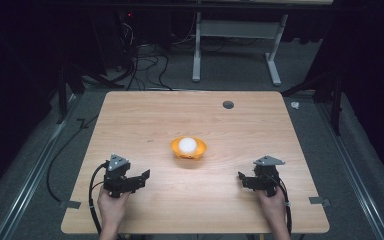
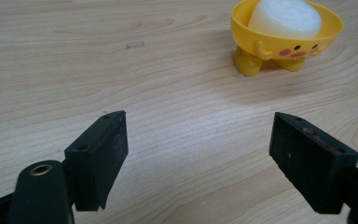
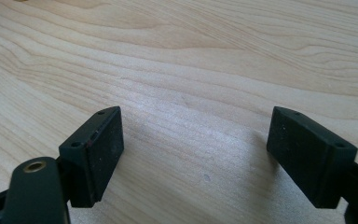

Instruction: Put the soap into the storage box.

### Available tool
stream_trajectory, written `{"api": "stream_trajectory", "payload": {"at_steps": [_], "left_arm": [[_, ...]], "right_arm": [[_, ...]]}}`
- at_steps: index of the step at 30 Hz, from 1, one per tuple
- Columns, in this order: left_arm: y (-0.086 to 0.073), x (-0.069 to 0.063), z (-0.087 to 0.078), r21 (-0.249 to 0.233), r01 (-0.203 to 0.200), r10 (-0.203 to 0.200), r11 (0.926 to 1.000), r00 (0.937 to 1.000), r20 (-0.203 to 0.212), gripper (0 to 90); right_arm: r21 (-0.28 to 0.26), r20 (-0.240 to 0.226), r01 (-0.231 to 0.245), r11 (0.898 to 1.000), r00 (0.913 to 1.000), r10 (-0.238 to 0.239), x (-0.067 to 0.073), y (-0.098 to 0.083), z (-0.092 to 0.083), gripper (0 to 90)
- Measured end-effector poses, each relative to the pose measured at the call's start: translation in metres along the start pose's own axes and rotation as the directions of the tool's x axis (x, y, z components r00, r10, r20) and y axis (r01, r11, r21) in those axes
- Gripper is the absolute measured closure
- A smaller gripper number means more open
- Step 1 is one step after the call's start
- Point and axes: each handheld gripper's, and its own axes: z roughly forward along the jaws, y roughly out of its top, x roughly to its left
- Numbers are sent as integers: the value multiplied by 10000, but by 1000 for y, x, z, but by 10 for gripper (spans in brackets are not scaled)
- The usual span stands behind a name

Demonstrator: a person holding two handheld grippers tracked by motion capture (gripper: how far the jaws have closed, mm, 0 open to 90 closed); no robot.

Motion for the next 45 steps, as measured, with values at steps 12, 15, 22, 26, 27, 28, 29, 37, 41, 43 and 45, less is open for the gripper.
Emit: {"api": "stream_trajectory", "payload": {"at_steps": [12, 15, 22, 26, 27, 28, 29, 37, 41, 43, 45], "left_arm": [[-7, 2, 6, 166, 64, -62, 9998, 9999, -115, 201], [-9, 3, 9, 266, 50, -45, 9996, 9998, -174, 201], [-14, 4, 17, 410, 109, -96, 9991, 9995, -309, 202], [-15, 4, 19, 429, 123, -106, 9990, 9992, -394, 202], [-15, 4, 20, 451, 97, -78, 9989, 9990, -429, 202], [-15, 4, 21, 484, 52, -27, 9988, 9987, -516, 202], [-16, 3, 21, 503, 11, 18, 9987, 9984, -562, 202], [-17, 1, 28, 662, -195, 246, 9976, 9967, -775, 202], [-18, 0, 32, 743, -240, 302, 9970, 9960, -839, 202], [-18, 0, 34, 744, -278, 343, 9968, 9955, -882, 202], [-18, 0, 34, 748, -312, 379, 9967, 9952, -904, 202]], "right_arm": [[-9, 3, 19, 10000, 10000, -19, 0, 0, 0, 195], [-1, 2, 1, 10000, 10000, -1, 0, 0, 0, 195], [-7, 4, 17, 10000, 10000, -17, 0, 0, 0, 195], [0, 7, -6, 10000, 10000, 6, 0, 0, 0, 195], [0, 5, -11, 10000, 10000, 11, 0, 0, 0, 195], [-3, 1, -4, 10000, 10000, 4, 0, 0, 0, 195], [-2, 3, -3, 10000, 10000, 3, 0, 0, 0, 195], [1, 5, -11, 10000, 10000, 11, 0, 0, 0, 195], [2, 3, -17, 10000, 10000, 17, 0, 0, 0, 195], [2, 7, -19, 10000, 10000, 19, 0, 0, 0, 195], [3, 8, -20, 10000, 10000, 20, 0, 0, 0, 195]]}}
